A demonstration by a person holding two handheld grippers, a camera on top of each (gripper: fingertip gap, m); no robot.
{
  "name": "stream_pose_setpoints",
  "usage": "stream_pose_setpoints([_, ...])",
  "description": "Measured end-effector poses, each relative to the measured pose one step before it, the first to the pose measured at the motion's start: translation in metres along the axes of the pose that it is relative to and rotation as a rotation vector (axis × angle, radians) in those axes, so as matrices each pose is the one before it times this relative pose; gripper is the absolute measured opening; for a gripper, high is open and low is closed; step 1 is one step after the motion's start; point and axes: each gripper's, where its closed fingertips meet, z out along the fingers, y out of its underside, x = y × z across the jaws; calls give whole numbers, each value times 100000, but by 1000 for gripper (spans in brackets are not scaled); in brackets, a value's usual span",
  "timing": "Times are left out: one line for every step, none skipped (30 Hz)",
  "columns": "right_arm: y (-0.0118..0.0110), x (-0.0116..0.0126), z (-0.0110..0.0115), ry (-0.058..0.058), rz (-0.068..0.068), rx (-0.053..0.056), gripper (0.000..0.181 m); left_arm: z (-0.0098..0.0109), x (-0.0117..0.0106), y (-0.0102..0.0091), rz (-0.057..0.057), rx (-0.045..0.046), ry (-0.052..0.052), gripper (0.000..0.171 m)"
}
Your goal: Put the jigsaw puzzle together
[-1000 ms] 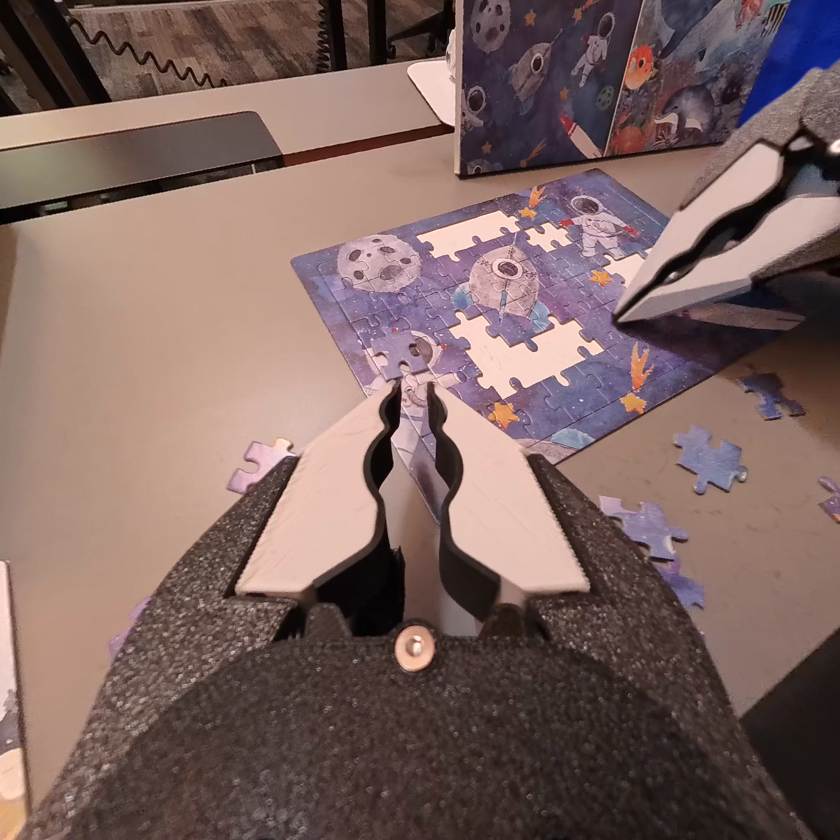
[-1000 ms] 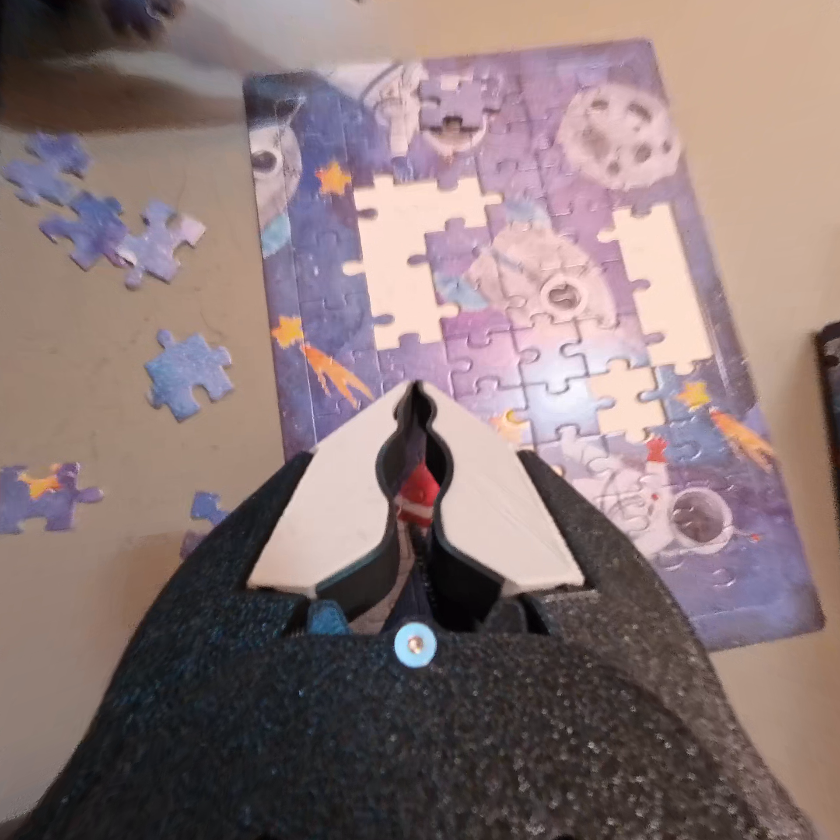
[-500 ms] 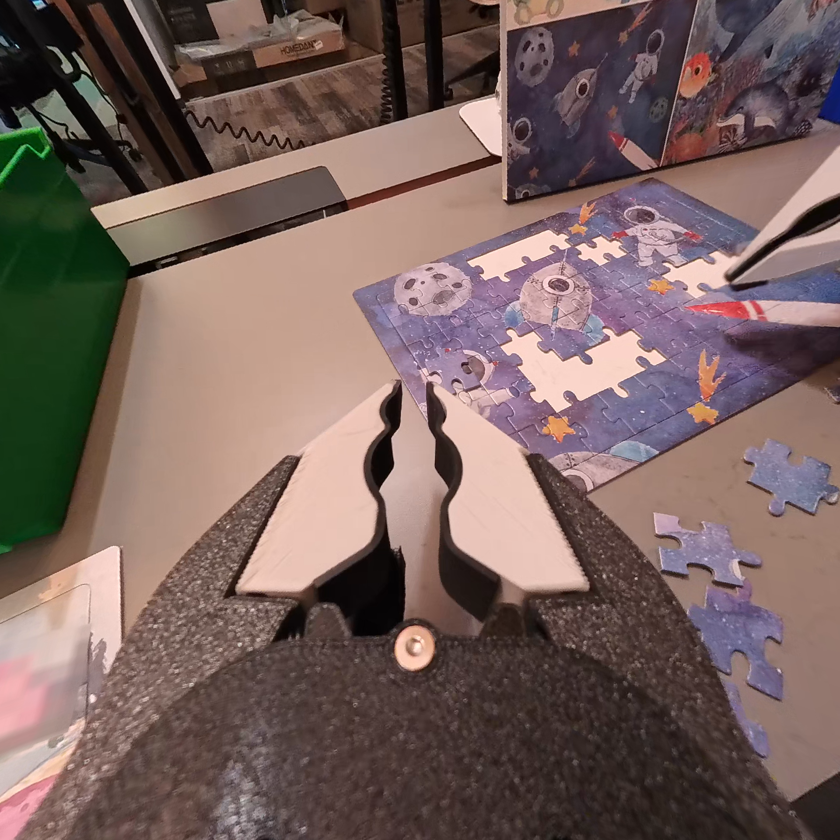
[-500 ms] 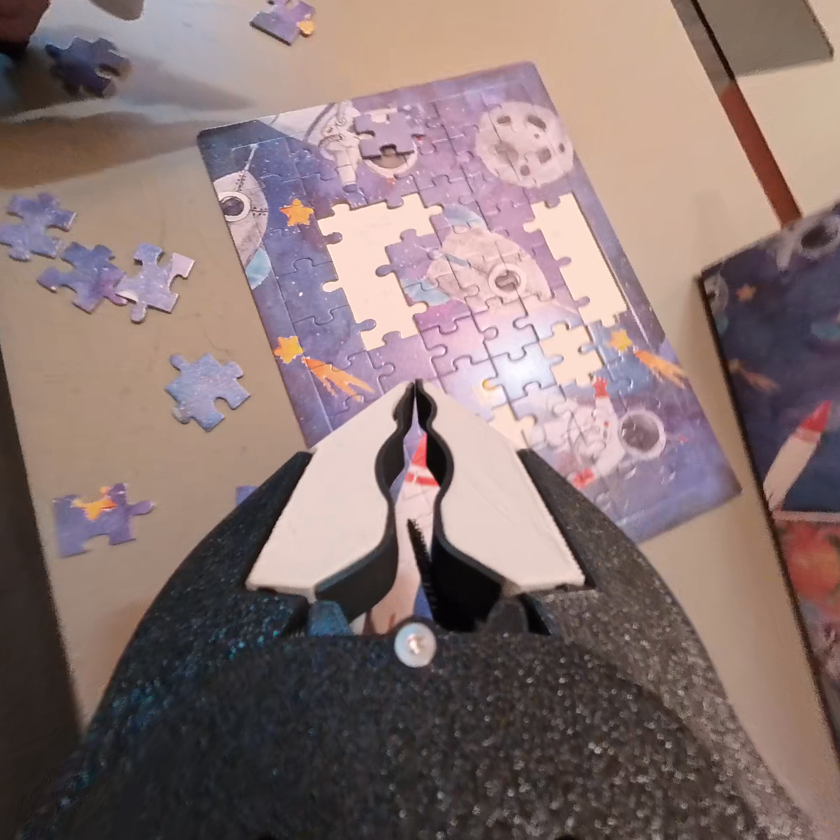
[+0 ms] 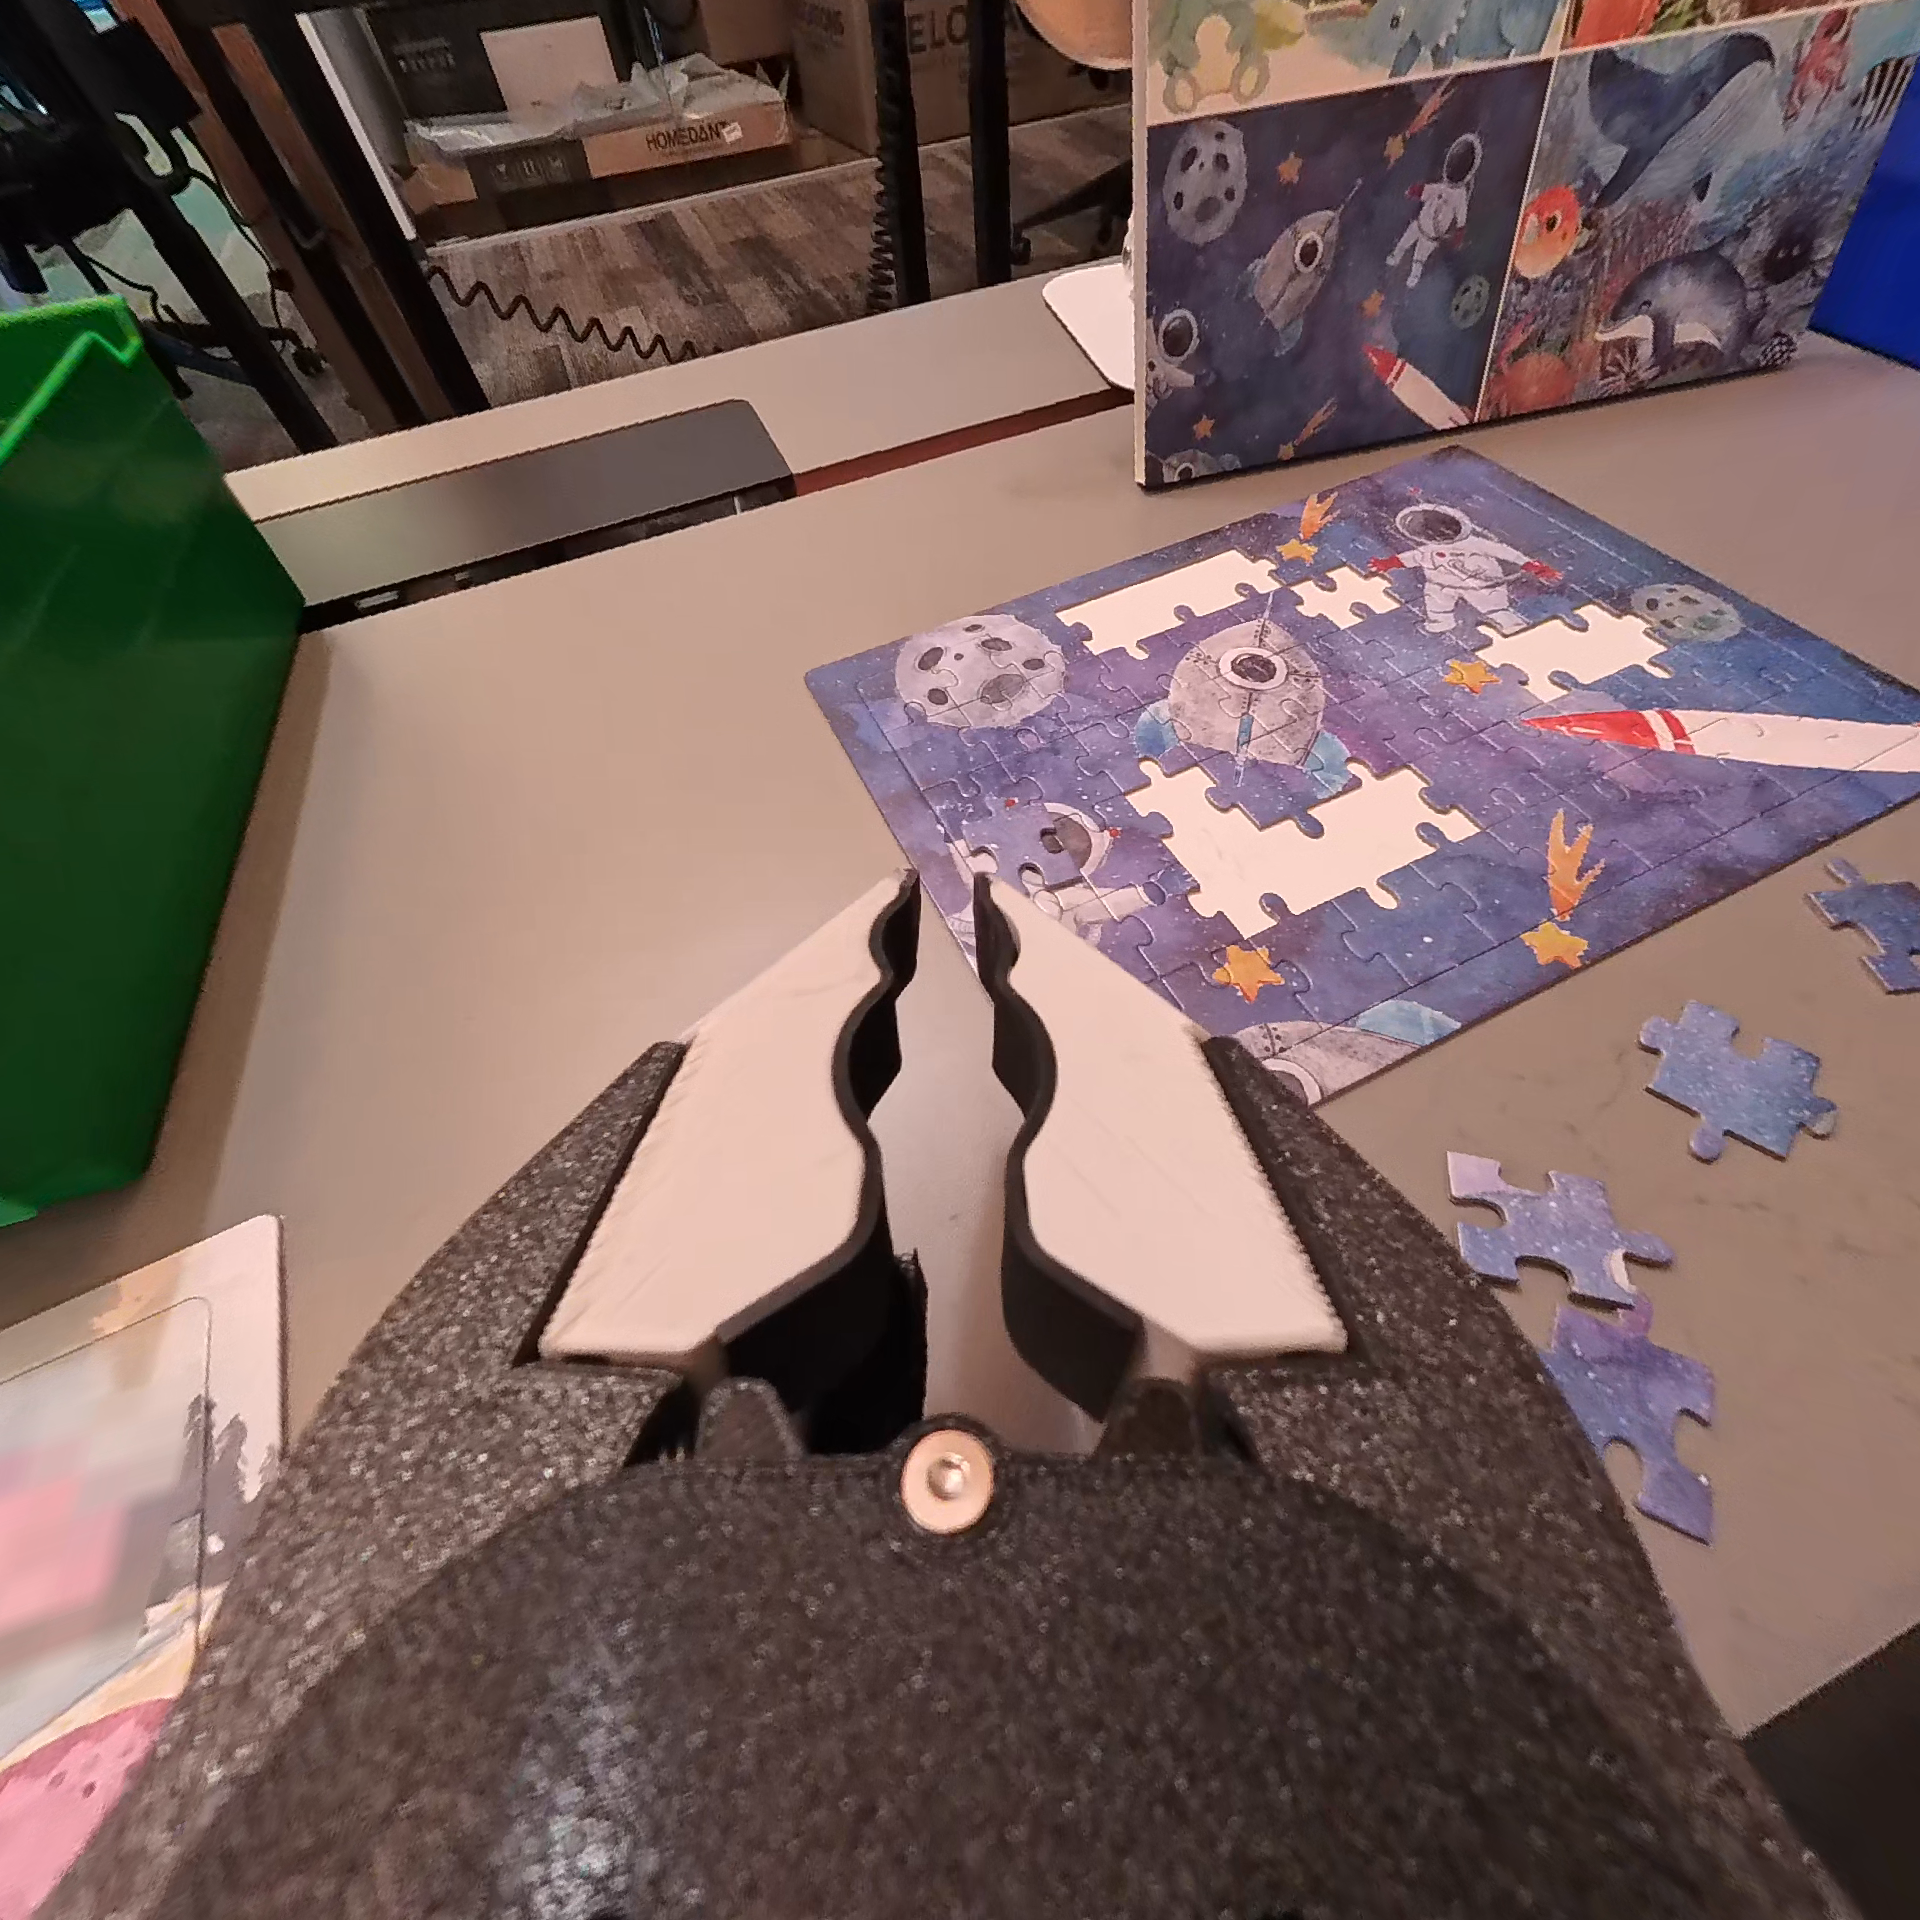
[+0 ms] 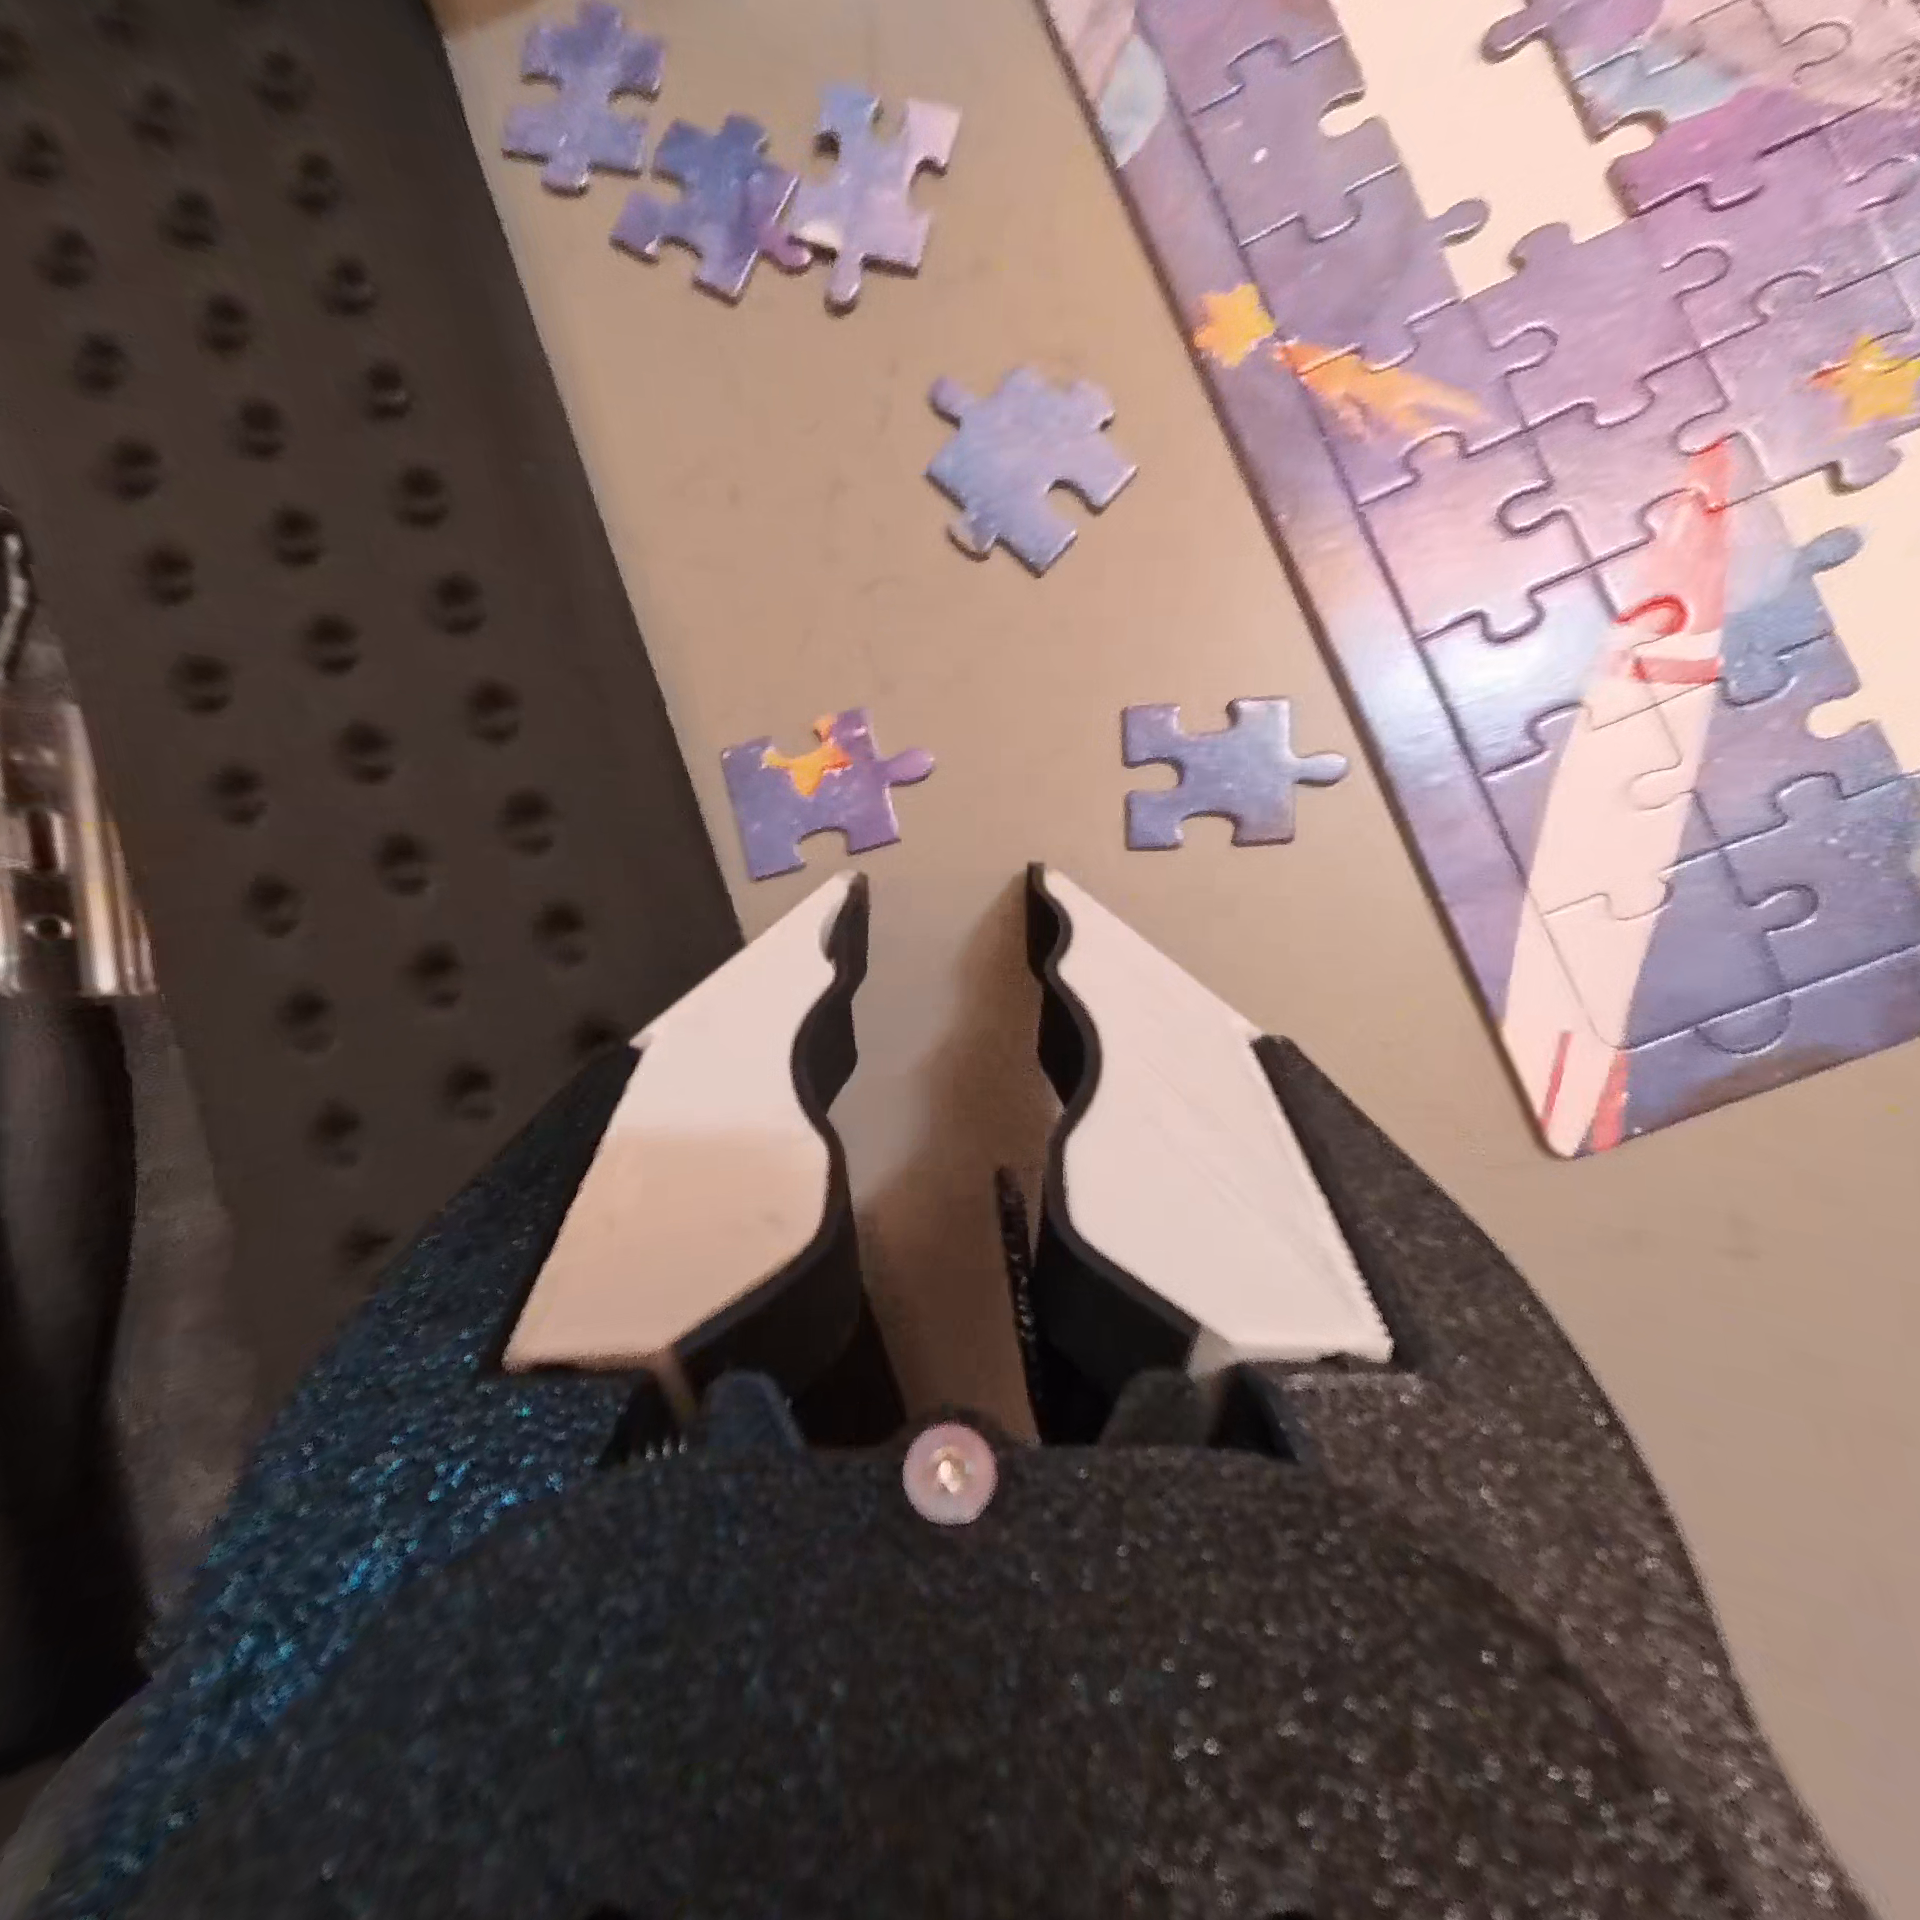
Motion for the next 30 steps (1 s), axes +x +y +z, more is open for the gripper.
stream_pose_setpoints([-56,-221,-13,543,-1152,645,31,-73,-76,-68,-674,385,-52,10])
stream_pose_setpoints([-208,-519,-85,-1920,-985,823,31,-57,-83,-33,-751,211,16,10])
stream_pose_setpoints([-317,-579,-89,-2410,-1332,792,31,-36,-98,-5,-853,172,-22,10])
stream_pose_setpoints([-391,-408,-77,-799,-2480,1005,31,-24,-83,8,-868,-8,22,10])
stream_pose_setpoints([-374,-309,-43,344,-3505,1093,31,-7,-116,33,-780,-109,-109,10])
stream_pose_setpoints([-250,-306,30,365,-3382,586,31,-34,-138,24,-766,-38,-290,10])
stream_pose_setpoints([-105,-183,91,639,-2545,-22,31,-33,-126,23,-776,-34,-207,10])
stream_pose_setpoints([12,-139,147,124,-1510,-421,31,-27,-103,16,-778,-12,-108,10])
stream_pose_setpoints([103,-1,196,176,-391,-592,32,-26,-102,14,-799,-3,-114,10])
stream_pose_setpoints([51,129,173,122,495,-148,33,-16,-83,29,-663,-96,-100,10])
stream_pose_setpoints([14,94,188,-230,644,180,34,-10,-58,14,-421,-81,-86,10])
stream_pose_setpoints([-21,28,207,-291,166,489,35,-9,-5,21,-144,-60,23,10])
stream_pose_setpoints([-4,62,220,491,-640,322,35,-12,24,11,144,-54,54,10])
stream_pose_setpoints([96,116,218,1268,-1251,-267,34,-6,32,1,388,16,-90,10])
stream_pose_setpoints([38,154,115,1443,-1529,-171,34,1,42,-2,511,6,-79,10])
stream_pose_setpoints([-71,454,-27,2568,-642,651,34,12,61,12,458,-67,-7,10])
stream_pose_setpoints([47,673,-67,3175,-347,452,36,8,52,4,379,-76,53,10])
stream_pose_setpoints([145,606,-89,2294,97,463,36,16,44,3,283,-3,102,10])
stream_pose_setpoints([185,473,-108,1121,934,558,35,17,52,9,174,-56,204,10])
stream_pose_setpoints([195,251,-107,-413,1629,379,35,48,64,56,93,-309,313,10])
stream_pose_setpoints([163,331,-102,251,1404,341,35,40,29,55,0,-364,179,10])
stream_pose_setpoints([142,205,-93,-52,890,215,34,11,11,14,21,-75,58,10])
stream_pose_setpoints([121,72,-93,-389,442,-218,34,-25,-32,-30,-23,175,-114,10])
stream_pose_setpoints([69,206,-115,923,-176,-352,34,-21,-42,-38,-222,236,-124,10])
stream_pose_setpoints([-52,240,-146,1321,-375,176,33,-26,-10,-27,-465,164,139,10])
stream_pose_setpoints([-201,82,-187,130,260,777,33,3,74,10,-602,-107,675,10])
stream_pose_setpoints([-343,61,-212,-340,1079,1180,32,-14,223,21,-522,-346,1501,9])
stream_pose_setpoints([-531,142,-216,-63,1382,1833,32,-40,257,-47,-412,77,1529,8])
stream_pose_setpoints([-658,141,-168,-48,1404,1952,32,-36,137,-76,54,447,690,8])
stream_pose_setpoints([-706,125,-120,-25,1152,1397,32,-56,-80,-52,434,399,-675,8])
